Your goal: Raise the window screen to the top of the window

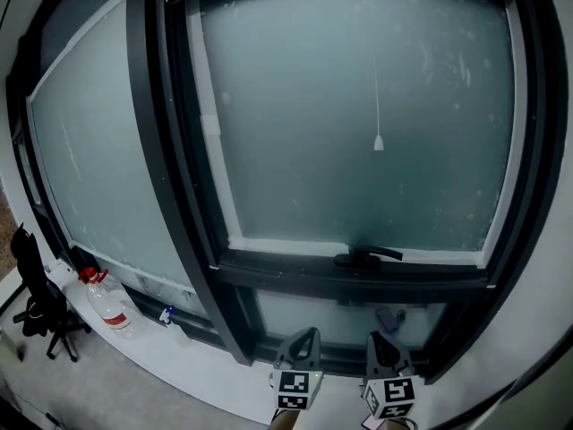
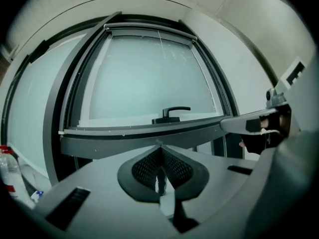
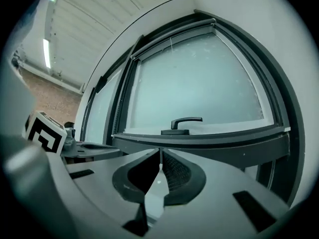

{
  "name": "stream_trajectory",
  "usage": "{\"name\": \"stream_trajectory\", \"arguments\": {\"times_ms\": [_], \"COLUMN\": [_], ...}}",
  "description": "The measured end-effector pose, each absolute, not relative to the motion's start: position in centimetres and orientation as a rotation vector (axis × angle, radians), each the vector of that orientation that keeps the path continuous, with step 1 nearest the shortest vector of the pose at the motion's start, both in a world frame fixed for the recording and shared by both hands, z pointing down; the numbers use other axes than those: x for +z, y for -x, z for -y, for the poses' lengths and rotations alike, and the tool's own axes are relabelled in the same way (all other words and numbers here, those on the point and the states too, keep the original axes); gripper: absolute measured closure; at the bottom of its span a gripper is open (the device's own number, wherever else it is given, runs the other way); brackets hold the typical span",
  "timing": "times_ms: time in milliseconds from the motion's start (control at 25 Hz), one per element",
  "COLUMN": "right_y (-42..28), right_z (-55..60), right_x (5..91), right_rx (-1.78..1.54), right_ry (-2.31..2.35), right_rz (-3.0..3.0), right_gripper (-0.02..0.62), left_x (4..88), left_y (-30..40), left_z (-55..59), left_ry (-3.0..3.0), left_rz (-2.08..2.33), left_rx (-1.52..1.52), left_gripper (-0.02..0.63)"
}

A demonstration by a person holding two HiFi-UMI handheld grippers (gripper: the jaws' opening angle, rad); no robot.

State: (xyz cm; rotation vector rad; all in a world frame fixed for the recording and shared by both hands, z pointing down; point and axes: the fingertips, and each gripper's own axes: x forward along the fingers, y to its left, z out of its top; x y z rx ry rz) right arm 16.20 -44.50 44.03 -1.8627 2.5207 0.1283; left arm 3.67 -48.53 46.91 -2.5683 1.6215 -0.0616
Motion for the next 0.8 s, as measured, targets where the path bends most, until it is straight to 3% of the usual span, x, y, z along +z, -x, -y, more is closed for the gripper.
{"name": "stream_trajectory", "arguments": {"times_ms": [800], "right_y": [-10.4], "right_z": [30.3], "right_x": [43.2], "right_rx": [0.178], "right_ry": [2.0], "right_rz": [-2.443], "right_gripper": [0.574], "left_x": [46.1], "left_y": [3.0], "left_z": [33.6], "left_ry": [2.588], "left_rz": [-1.469], "left_rx": [-0.048], "left_gripper": [0.603]}}
